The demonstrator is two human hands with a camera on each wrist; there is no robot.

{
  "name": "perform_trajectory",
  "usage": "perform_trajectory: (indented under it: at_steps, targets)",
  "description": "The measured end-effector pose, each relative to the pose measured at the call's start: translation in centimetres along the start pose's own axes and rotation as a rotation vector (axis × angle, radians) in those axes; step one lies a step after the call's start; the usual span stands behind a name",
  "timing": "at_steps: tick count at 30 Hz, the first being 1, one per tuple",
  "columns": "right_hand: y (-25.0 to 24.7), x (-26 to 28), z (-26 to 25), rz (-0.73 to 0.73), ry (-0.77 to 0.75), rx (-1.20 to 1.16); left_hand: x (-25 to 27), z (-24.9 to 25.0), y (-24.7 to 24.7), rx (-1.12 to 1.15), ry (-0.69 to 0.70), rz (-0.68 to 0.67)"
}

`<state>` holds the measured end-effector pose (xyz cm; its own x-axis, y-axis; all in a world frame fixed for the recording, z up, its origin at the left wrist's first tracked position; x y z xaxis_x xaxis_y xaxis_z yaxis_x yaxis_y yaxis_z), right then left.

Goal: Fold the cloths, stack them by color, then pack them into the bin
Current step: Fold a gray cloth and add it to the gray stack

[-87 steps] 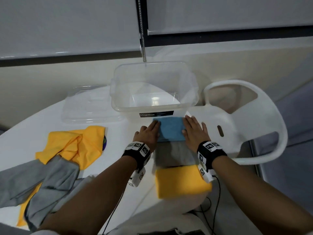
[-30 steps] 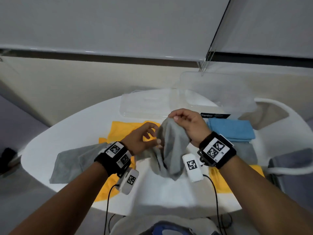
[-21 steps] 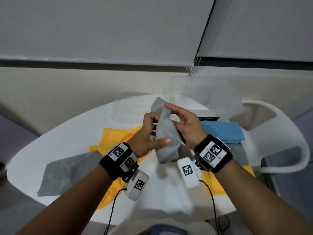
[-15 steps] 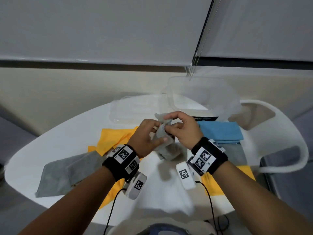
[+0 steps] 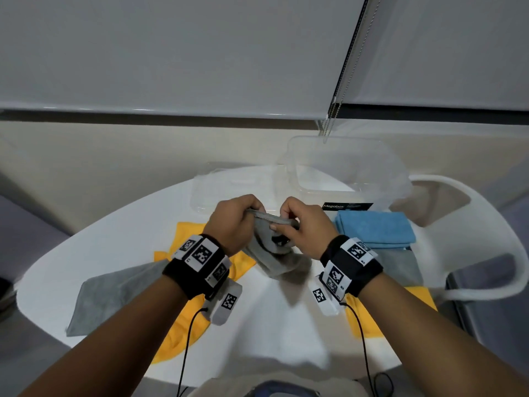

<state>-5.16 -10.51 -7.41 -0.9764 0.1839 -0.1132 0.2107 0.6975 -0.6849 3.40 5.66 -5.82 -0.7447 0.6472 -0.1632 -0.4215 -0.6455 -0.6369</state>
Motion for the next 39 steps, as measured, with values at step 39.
perform_trajectory:
  at_steps: [39]
  targets:
    - [-13.4,3.8,2.7,0.493,0.012,-0.357,3.3,-2.8,-13.7,0.347,-0.069,0.462]
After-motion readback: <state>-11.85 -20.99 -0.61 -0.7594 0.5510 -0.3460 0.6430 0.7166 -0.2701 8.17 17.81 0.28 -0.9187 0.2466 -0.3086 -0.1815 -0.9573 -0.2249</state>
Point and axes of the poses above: each hand's wrist, its own x-axis away from the middle knuckle, its own y-axis out of the palm, z = x × y, the point moved 3 cm from there along -x, towards the middle knuckle
